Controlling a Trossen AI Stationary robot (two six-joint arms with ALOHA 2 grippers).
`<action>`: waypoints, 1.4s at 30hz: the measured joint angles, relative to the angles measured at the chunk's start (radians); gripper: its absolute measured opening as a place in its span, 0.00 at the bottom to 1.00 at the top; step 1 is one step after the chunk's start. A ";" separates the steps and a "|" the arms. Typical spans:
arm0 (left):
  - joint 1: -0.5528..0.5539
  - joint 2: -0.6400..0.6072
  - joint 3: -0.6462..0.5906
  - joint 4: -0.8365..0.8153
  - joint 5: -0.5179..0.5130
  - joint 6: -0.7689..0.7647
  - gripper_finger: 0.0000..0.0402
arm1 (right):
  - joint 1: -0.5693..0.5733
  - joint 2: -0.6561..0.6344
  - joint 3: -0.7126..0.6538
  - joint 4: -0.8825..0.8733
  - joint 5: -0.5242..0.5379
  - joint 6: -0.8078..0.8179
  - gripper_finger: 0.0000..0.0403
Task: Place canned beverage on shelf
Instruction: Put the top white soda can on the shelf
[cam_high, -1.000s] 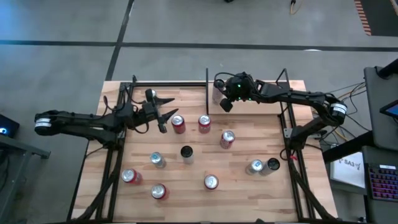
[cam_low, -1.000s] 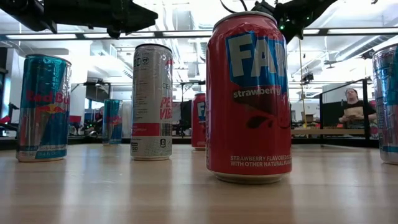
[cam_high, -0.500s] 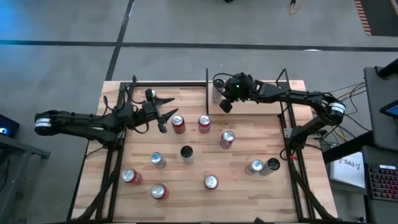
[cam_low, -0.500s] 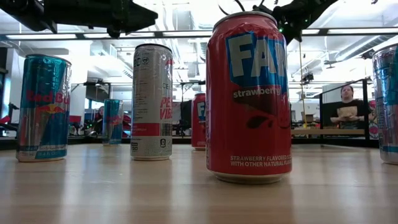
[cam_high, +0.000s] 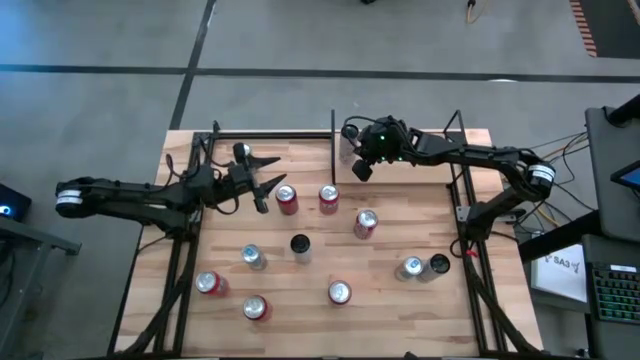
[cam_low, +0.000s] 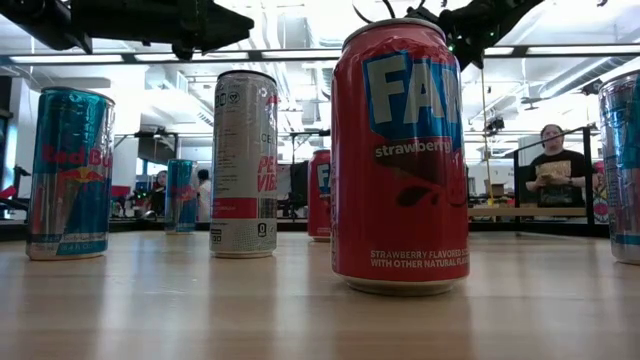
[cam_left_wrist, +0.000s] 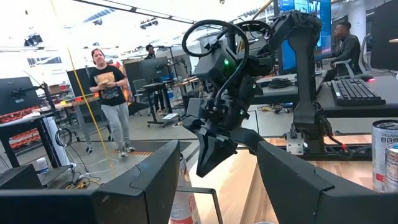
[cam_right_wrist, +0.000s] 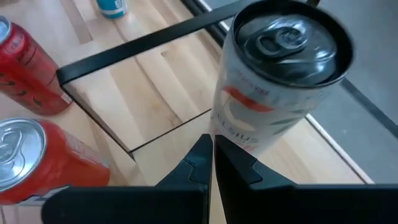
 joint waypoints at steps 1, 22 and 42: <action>0.000 0.000 0.000 0.000 0.000 0.000 0.50 | 0.000 0.006 0.000 0.001 0.000 -0.003 0.02; 0.000 0.000 0.000 0.001 0.000 -0.004 0.50 | -0.002 0.089 0.000 0.127 0.081 -0.111 0.02; 0.000 0.000 0.000 0.001 0.000 -0.015 0.50 | -0.032 0.047 -0.001 0.076 0.054 -0.129 0.02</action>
